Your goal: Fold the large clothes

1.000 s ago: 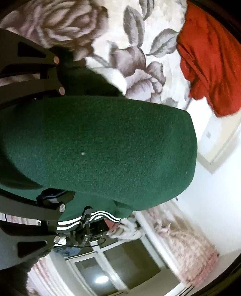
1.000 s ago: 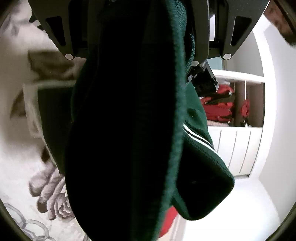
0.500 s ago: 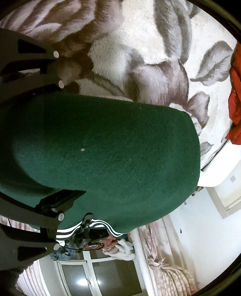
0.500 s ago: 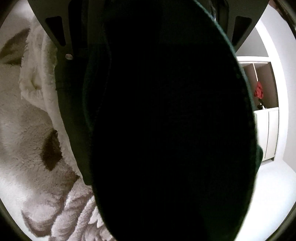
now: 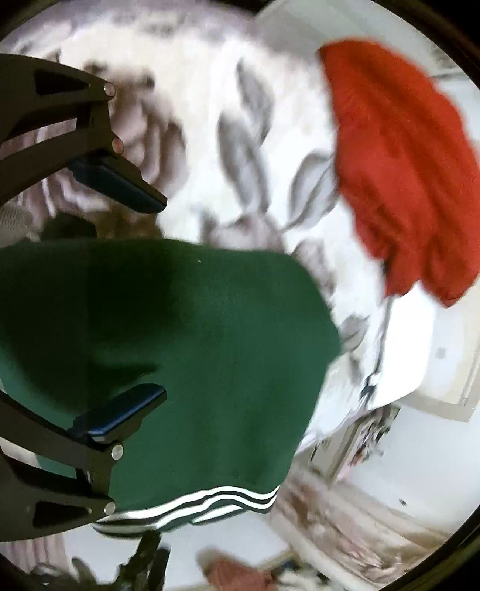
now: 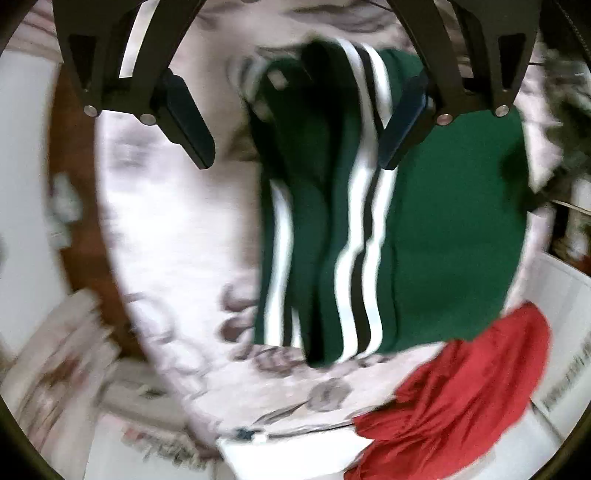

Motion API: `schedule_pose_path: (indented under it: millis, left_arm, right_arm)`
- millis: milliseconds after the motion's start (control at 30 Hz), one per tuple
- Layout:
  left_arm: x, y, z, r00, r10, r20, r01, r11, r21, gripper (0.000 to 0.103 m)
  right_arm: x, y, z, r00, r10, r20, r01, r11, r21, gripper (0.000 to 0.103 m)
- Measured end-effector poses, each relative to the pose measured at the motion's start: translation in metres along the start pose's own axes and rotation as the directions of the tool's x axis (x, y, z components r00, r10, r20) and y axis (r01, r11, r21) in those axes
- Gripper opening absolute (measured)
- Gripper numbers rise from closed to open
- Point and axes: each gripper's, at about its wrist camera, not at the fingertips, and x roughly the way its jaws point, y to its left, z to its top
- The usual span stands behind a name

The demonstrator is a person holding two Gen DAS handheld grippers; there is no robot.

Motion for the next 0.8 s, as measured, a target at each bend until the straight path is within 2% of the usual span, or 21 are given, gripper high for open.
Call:
schedule_pose_path:
  millis: [33,67,167,233,467,800]
  left_arm:
    - [-0.009,-0.004,-0.004,1.000,0.025,0.020,-0.025,1.000,0.004,0.095]
    - [-0.024,-0.011,-0.010,0.997,0.070,0.044,-0.070,0.998,0.004,0.095]
    - [-0.055,-0.030,-0.028,0.990,0.125,0.070,-0.126,0.992,0.006,0.095]
    - [-0.080,-0.040,-0.041,0.988,0.131,0.075,-0.132,0.991,0.004,0.095]
    - [-0.170,-0.070,-0.076,0.982,0.137,0.127,-0.135,0.991,-0.023,0.095]
    - [-0.330,-0.114,-0.130,0.955,0.141,0.262,-0.146,0.989,0.001,0.095]
  right_arm:
    - [-0.012,0.007,-0.013,0.998,-0.048,0.028,0.048,0.999,-0.015,0.092]
    - [-0.025,-0.009,-0.040,0.995,-0.085,0.044,0.086,0.996,-0.029,0.092]
    - [-0.076,-0.001,-0.087,0.991,-0.119,0.064,0.120,0.993,-0.011,0.092]
    - [-0.098,-0.013,-0.099,0.988,-0.135,0.079,0.135,0.991,0.001,0.092]
    - [-0.239,-0.018,-0.182,0.971,-0.164,0.172,0.160,0.986,0.037,0.092]
    - [-0.426,-0.017,-0.285,0.933,-0.168,0.318,0.158,0.986,0.058,0.092]
